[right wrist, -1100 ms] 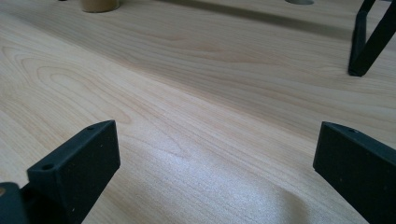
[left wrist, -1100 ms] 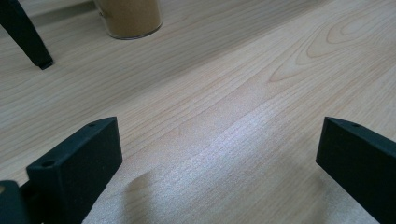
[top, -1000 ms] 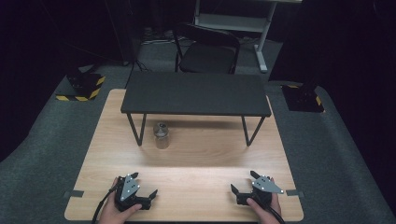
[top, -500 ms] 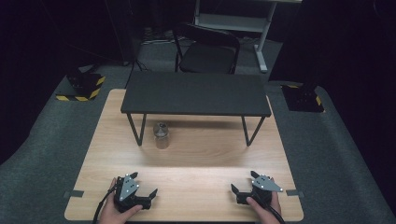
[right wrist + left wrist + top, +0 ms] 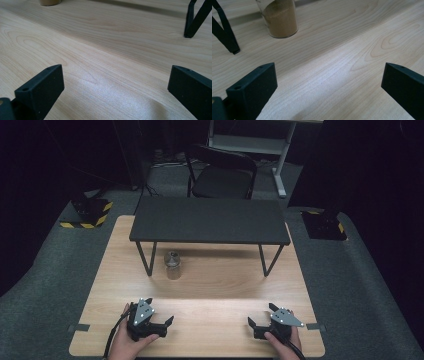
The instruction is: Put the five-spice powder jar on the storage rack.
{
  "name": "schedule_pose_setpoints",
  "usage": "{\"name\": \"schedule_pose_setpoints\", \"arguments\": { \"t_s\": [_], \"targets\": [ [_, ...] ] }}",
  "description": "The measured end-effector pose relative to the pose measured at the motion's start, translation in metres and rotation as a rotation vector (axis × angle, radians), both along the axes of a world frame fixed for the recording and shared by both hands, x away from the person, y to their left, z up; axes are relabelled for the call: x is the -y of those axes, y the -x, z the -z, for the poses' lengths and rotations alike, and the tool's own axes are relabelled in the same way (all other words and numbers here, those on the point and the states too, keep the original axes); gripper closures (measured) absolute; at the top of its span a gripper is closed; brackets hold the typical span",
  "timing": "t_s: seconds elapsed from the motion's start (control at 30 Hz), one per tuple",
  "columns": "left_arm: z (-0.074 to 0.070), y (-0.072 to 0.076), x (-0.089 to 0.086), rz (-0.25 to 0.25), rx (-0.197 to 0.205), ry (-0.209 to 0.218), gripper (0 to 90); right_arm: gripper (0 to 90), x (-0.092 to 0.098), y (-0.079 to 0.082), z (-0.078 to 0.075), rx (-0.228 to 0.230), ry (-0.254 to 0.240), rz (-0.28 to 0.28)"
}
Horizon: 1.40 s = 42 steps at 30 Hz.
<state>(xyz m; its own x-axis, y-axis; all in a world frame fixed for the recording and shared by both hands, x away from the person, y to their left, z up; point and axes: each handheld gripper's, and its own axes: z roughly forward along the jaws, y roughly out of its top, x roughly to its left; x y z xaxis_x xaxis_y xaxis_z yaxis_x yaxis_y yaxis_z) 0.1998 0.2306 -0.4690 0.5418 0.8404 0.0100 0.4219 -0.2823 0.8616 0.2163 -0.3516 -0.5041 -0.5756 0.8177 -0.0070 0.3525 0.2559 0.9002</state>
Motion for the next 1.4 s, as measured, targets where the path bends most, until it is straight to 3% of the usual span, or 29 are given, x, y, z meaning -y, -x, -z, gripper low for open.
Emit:
{"name": "schedule_pose_setpoints", "arguments": {
  "t_s": [0.1, 0.3, 0.43, 0.53, 0.9, 1.0, 1.1, 1.3, 1.4],
  "targets": [
    [-0.004, -0.008, 0.003, -0.018, -0.008, 0.008, 0.6, 0.7, 0.001, 0.000, 0.001, 0.000, -0.007, 0.001],
    [-0.009, -0.027, 0.014, -0.038, 0.007, -0.022, 0.6, 0.7, 0.001, 0.000, 0.001, 0.003, -0.009, 0.000],
    [-0.008, -0.038, 0.025, -0.061, 0.040, -0.057, 0.6, 0.8, 0.002, 0.000, 0.001, 0.003, -0.011, -0.001],
    [-0.002, -0.050, 0.027, -0.059, 0.074, -0.035, 0.6, 0.8, 0.002, 0.000, 0.001, 0.004, -0.011, -0.004],
    [0.011, -0.081, 0.041, -0.130, 0.098, 0.021, 1.2, 0.7, 0.003, 0.001, 0.002, 0.010, -0.017, -0.010],
    [0.016, -0.090, 0.042, -0.166, 0.094, 0.066, 1.8, 0.7, 0.004, 0.001, 0.003, 0.011, -0.019, -0.010],
    [0.021, -0.098, 0.045, -0.187, 0.092, 0.085, 2.5, 0.7, 0.004, 0.001, 0.003, 0.011, -0.024, -0.010],
    [0.033, -0.106, 0.049, -0.257, 0.123, 0.150, 8.4, 0.7, 0.005, 0.001, 0.004, 0.014, -0.031, -0.011],
    [0.039, -0.109, 0.053, -0.278, 0.140, 0.157, 16.3, 0.7, 0.006, 0.002, 0.005, 0.016, -0.036, -0.008]
  ]
}}
